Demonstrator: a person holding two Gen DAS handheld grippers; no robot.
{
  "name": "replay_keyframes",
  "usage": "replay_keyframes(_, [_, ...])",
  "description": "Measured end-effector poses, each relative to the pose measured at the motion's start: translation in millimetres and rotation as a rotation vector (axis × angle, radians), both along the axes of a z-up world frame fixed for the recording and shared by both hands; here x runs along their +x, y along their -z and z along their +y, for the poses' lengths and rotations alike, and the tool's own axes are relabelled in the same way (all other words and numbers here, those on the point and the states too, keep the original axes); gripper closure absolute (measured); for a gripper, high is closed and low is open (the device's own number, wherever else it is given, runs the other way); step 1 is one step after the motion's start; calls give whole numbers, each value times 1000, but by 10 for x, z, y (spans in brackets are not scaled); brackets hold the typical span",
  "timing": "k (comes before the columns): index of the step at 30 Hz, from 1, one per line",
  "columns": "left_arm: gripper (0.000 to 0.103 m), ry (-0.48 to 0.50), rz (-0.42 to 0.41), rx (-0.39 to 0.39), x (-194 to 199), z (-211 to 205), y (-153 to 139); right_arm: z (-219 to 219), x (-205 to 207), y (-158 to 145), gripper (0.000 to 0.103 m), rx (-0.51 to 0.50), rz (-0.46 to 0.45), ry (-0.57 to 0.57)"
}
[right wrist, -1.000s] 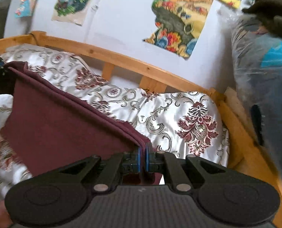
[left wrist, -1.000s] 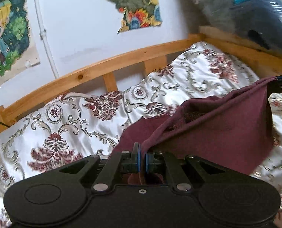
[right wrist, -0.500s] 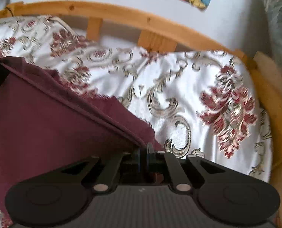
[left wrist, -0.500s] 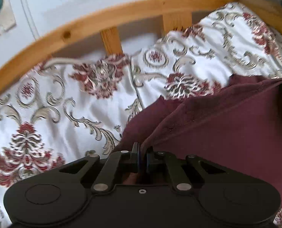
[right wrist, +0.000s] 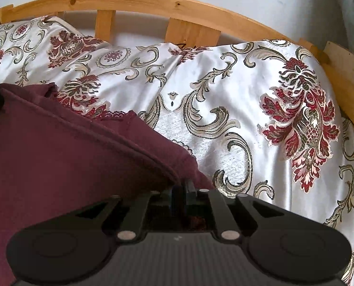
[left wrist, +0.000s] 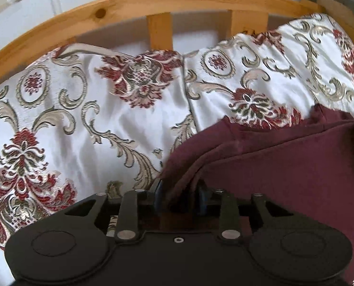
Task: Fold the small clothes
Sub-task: 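Lift the hem with both grippers and fold it over toward the collar, then open both grippers and release the folded shirt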
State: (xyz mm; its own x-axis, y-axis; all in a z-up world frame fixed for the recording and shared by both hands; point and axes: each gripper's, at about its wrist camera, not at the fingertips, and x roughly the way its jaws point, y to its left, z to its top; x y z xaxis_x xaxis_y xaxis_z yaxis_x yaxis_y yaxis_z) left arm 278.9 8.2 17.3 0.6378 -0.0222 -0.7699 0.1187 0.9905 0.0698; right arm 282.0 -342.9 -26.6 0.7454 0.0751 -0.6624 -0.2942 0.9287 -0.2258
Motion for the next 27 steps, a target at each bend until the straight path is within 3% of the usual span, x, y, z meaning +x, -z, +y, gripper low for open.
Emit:
replay_keyframes(2, [57, -17, -14, -12, -31, 69, -41, -22, -8, -12, 78, 16, 0, 10])
replay_keyframes(4, [24, -36, -29, -32, -72, 157, -84, -72, -21, -33, 34, 43, -6, 36])
replay_keyframes(7, [7, -67, -66, -73, -236, 288, -169, -204, -113, -75, 11, 109, -49, 71])
replay_keyframes(12, [1, -87, -55, -134, -696, 410, -176, -437, -490, -75, 0, 250, -107, 149])
replay_keyframes(17, [1, -106, -28, -239, -1239, 457, 33, -443, -1015, 17, 0, 319, -157, 176])
replay_keyframes(21, [1, -148, -41, -218, -1374, 384, 207, -269, -1317, 114, 0, 287, -193, 196])
replay_keyframes(24, [1, -166, -11, -146, -1347, 320, 349, -114, -1465, 201, 0, 231, -217, 213])
replay_keyframes(27, [1, -187, 6, -90, -1318, 312, 469, 35, -1539, 356, 0, 77, -242, 276])
